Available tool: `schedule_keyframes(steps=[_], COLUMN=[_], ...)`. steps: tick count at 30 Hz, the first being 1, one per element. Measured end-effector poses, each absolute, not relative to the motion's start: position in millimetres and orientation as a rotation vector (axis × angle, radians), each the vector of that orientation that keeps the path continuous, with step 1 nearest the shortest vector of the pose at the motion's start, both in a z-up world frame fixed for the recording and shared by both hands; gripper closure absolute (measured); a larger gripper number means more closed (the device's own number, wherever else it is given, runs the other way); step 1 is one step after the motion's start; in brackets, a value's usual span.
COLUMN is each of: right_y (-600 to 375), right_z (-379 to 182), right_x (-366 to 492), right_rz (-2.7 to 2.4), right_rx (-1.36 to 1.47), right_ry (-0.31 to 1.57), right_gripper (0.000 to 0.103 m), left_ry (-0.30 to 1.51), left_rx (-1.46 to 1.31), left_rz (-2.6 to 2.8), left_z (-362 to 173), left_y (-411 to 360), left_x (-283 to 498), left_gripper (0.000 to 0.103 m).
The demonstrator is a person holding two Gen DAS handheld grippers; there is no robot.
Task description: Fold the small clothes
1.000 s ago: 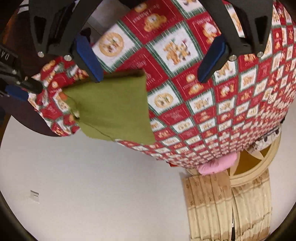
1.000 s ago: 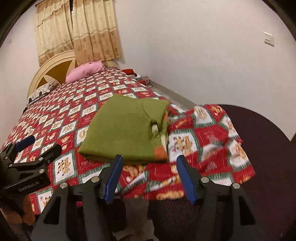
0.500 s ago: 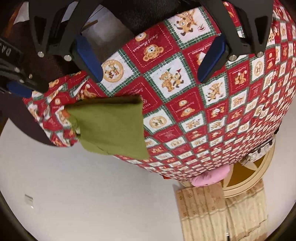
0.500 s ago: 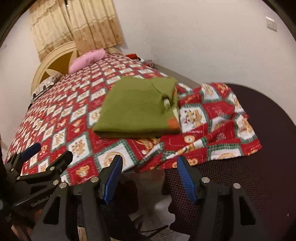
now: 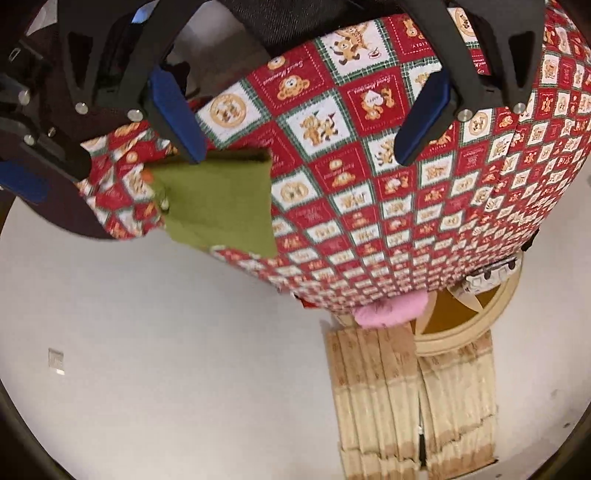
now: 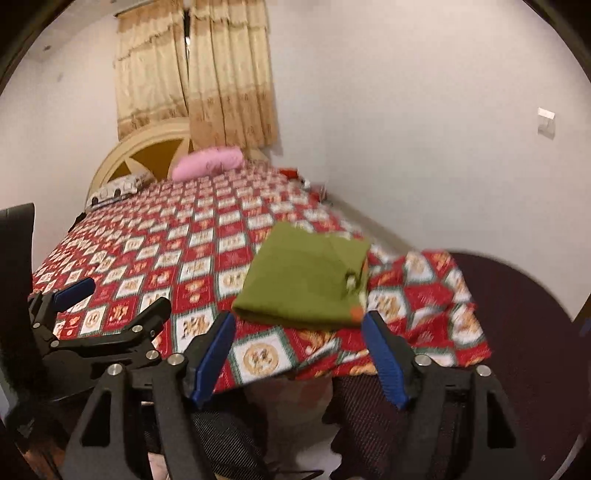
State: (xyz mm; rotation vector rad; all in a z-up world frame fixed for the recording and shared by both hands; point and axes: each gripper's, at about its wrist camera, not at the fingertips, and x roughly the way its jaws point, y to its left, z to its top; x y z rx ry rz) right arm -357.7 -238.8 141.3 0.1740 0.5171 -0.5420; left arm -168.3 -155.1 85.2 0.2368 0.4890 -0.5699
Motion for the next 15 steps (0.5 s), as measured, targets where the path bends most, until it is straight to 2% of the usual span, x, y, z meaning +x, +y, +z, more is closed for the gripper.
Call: schedule_keyframes(steps=[15], right_y=[-239], right_z=[159], right_x=[-389], right_rz=[-0.608], right_rx=[0.152], right_ry=[0.360], right_gripper=[0.026], left_ry=[0.293], left_rx=[0.221], left_rz=[-0.550], left_z=[104], left_y=[-154], left_x=[-197], left_gripper=[0.000])
